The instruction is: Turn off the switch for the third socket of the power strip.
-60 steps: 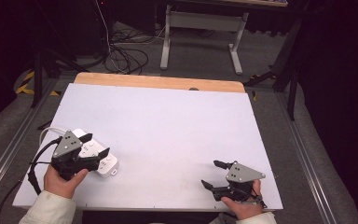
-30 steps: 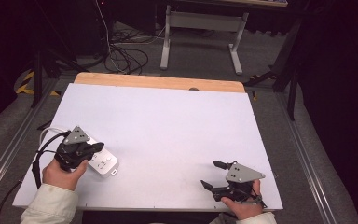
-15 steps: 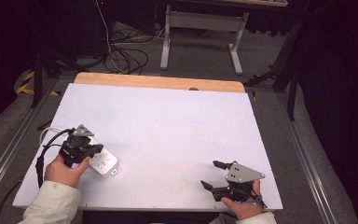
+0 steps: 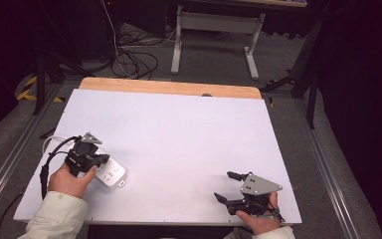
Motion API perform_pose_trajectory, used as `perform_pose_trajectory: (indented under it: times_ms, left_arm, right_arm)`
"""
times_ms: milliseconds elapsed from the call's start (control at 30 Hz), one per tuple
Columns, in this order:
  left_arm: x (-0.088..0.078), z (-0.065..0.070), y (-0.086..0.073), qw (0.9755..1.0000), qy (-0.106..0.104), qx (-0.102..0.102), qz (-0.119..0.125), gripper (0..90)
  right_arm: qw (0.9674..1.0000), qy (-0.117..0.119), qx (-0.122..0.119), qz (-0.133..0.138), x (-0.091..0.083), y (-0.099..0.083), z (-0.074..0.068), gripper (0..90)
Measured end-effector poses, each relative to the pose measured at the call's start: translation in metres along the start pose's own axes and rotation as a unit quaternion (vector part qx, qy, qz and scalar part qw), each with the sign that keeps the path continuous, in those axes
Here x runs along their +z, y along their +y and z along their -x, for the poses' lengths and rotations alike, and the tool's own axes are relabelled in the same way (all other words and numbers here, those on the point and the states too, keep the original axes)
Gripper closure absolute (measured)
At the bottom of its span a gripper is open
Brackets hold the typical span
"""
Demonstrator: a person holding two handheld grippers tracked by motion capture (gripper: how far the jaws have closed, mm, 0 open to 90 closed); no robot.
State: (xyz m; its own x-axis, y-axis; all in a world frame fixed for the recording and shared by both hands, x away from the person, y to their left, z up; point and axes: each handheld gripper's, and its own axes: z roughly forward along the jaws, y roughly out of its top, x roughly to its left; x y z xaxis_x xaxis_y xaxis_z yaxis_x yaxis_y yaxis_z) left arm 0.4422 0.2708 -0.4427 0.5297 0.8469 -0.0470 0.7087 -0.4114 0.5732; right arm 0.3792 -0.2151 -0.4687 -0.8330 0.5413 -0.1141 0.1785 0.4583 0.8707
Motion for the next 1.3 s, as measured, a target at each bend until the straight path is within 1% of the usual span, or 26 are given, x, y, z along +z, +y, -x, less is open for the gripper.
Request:
perform_pose_trajectory:
  times_ms: [133,200,300,333,400,500,667,700,800,833,933,1300]
  left_arm:
    - [0.0007,-0.0001,-0.0006,1.0000,0.001,0.000,0.000,90.0]
    - [0.0013,0.0001,-0.0008,1.0000,0.004,0.005,-0.001,90.0]
    - [0.0020,0.0007,-0.0013,1.0000,0.004,0.006,-0.002,90.0]
    - [0.0022,0.0011,-0.0014,0.9999,0.009,0.009,-0.004,90.0]
    - [0.0025,0.0018,-0.0014,0.9999,0.009,0.010,-0.004,90.0]
    - [0.0025,0.0029,-0.0015,0.9998,0.015,0.015,-0.003,90.0]
    - [0.0025,0.0040,-0.0020,0.9997,0.018,0.016,-0.003,90.0]
    - [0.0027,0.0052,-0.0021,0.9995,0.024,0.019,-0.002,90.0]
    - [0.0027,0.0049,-0.0025,0.9996,0.021,0.016,-0.001,90.0]
    - [0.0023,0.0041,-0.0032,0.9998,0.017,0.013,-0.002,90.0]
    - [0.0026,0.0048,-0.0043,0.9998,0.018,0.010,0.003,90.0]
    - [0.0032,0.0076,-0.0038,0.9994,0.028,0.018,0.002,90.0]
  right_arm:
    - [1.0000,0.001,0.000,-0.001,0.0001,0.0000,-0.0002,22.0]
    - [1.0000,0.001,0.000,0.000,-0.0001,0.0001,-0.0003,22.3]
    - [1.0000,0.002,-0.001,0.000,-0.0003,0.0001,-0.0006,22.4]
    - [1.0000,0.002,-0.001,-0.001,-0.0003,0.0001,-0.0006,22.4]
    - [1.0000,0.002,-0.001,-0.002,-0.0003,0.0001,-0.0006,22.4]
    - [1.0000,0.002,-0.001,-0.002,0.0000,0.0002,-0.0009,22.4]
    - [1.0000,0.001,-0.003,-0.003,0.0000,0.0003,-0.0011,22.4]
    - [1.0000,0.001,-0.003,-0.003,-0.0001,0.0003,-0.0011,22.4]
    - [1.0000,0.001,-0.003,-0.003,-0.0002,0.0003,-0.0012,22.4]
    - [1.0000,0.000,-0.004,-0.003,-0.0002,0.0003,-0.0014,22.4]
    - [1.0000,0.000,-0.004,-0.002,-0.0002,0.0003,-0.0015,22.4]
    - [1.0000,0.002,-0.003,-0.002,0.0000,0.0005,-0.0023,22.4]
